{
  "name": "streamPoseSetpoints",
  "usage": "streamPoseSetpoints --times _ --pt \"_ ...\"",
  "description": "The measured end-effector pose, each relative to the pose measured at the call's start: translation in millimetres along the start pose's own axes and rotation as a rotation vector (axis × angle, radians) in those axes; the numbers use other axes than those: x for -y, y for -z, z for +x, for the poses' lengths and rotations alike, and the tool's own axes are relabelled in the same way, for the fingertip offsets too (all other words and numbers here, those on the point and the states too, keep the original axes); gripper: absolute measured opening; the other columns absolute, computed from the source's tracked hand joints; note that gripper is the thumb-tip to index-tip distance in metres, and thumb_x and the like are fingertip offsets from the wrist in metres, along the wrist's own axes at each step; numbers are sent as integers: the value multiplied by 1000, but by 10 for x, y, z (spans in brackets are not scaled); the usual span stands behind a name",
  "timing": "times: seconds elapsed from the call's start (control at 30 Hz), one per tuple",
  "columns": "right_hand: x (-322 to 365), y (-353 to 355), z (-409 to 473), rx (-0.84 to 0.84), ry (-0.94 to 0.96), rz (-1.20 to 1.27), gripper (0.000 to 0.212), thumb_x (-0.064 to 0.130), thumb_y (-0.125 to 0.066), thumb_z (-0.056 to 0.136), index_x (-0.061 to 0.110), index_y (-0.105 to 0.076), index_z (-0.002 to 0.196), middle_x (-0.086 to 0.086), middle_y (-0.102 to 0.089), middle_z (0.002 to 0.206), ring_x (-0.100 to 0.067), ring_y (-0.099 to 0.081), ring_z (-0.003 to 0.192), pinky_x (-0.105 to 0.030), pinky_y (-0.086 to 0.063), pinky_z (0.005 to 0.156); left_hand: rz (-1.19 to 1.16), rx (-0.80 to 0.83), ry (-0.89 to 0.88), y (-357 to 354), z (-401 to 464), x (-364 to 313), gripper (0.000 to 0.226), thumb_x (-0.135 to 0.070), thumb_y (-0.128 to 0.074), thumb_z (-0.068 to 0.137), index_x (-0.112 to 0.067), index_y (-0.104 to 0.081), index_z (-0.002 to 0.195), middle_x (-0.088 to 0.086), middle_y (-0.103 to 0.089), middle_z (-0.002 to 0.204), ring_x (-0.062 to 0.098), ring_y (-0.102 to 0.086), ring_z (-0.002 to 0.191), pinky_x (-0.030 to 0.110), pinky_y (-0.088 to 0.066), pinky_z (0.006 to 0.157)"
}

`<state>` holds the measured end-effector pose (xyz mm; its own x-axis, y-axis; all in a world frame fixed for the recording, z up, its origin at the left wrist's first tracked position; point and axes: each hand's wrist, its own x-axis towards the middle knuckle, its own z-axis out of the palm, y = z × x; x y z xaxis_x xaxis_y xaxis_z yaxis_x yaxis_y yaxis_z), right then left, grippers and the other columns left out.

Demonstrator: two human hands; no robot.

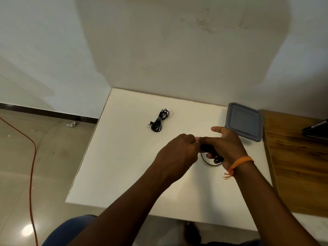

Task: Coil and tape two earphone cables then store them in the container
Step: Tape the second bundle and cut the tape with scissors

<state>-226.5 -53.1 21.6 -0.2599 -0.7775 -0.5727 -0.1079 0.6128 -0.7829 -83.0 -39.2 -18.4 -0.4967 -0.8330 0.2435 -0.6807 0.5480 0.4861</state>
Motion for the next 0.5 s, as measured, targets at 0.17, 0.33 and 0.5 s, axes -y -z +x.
streamPoseSetpoints --times 0.17,0.33,0.5 --pt "-48 -86 62 -136 238 -206 71 20 -83 73 14 -46 134 -8 -71 76 -18 -64 51 -19 -41 38 -37 63 71 4 32 30 25 -1 -73 78 -13 -73 99 7 -57 70 25 -55 61 27 -33 50" --pt "-57 -115 44 -122 273 -208 58 19 -81 76 14 -52 126 -10 -71 77 -11 -61 44 -14 -40 37 -54 21 142 46 22 -7 16 -8 -69 84 -13 -73 99 7 -58 73 27 -57 66 29 -32 52" --pt "10 58 39 96 -28 167 32 11 -74 79 2 -64 109 -19 -72 79 -20 -70 56 -20 -44 39 -34 -157 -37 56 5 44 22 -2 -72 79 -10 -70 99 7 -57 72 26 -52 61 31 -42 45"
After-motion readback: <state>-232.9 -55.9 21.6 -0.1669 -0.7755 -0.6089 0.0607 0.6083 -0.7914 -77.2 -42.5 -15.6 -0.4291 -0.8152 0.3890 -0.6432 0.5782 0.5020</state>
